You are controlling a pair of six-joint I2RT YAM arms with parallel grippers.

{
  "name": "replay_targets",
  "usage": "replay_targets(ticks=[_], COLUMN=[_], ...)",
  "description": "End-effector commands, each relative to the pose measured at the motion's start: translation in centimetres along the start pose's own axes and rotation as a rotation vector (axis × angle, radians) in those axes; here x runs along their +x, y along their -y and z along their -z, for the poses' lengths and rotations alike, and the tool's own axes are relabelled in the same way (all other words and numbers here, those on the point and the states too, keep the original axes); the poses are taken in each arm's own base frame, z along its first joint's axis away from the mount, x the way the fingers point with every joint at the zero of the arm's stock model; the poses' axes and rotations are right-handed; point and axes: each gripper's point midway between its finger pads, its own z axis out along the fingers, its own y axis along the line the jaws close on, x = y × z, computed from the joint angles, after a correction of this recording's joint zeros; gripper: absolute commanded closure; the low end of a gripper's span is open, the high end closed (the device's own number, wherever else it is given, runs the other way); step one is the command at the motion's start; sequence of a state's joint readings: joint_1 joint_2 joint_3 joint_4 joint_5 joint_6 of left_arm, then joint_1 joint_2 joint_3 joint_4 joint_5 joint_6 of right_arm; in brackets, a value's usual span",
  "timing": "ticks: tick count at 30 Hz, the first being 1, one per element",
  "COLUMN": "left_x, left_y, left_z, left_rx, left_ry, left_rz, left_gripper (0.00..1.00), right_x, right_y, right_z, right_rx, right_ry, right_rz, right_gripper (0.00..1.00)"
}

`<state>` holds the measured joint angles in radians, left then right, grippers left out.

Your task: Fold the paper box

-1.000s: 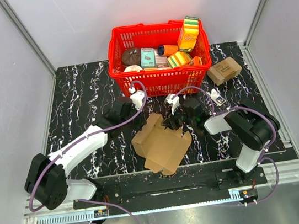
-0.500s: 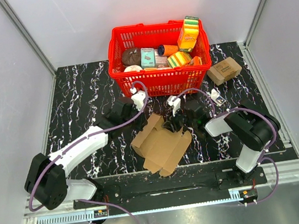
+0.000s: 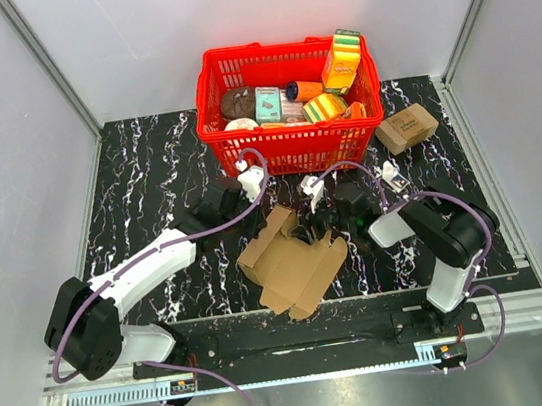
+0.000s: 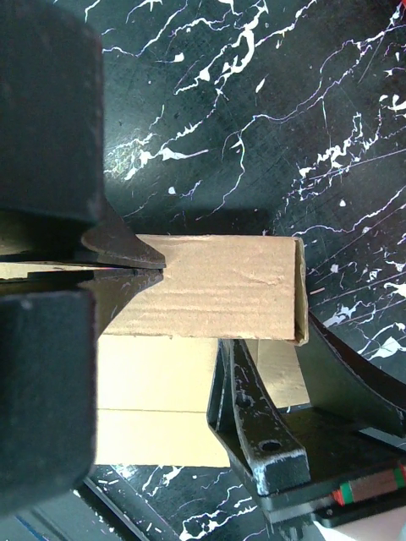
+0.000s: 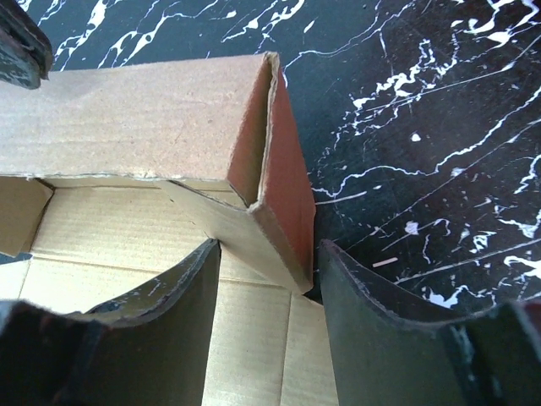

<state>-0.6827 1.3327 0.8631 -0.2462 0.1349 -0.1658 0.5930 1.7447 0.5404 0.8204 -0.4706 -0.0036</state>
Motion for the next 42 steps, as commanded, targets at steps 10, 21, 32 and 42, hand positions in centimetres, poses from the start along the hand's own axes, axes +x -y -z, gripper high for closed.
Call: replay_targets(ticks=[10,21,32,42], left_x=[-1.0,-1.2,-1.1,-1.0], left_y=[0.3,0.3,0.4,0.6], left_z=[-0.1,-0.3,-0.4,-0.5], left_rx=[0.008,0.008,0.014,0.024], left_ry=[0.027,0.024,0.018,0.015], left_rz=[-0.013,-0.013,-0.012,-0.01], left_gripper=[1.0,1.0,1.0,1.0], right_x=[-2.6,-3.2,-3.2,-3.5], right_y=[-0.7,-0.6,0.0,1.1], right_z=[-1.7,-2.3,-2.5,-2.8], right_rx=[-0.078,-0.093,-0.06,-0.005], right_ry=[0.088,0.087,0.079,0.088], right_rz=[0.088,0.099,0.091,0.088], right_gripper=[0.42,0.53,0.66,0.71])
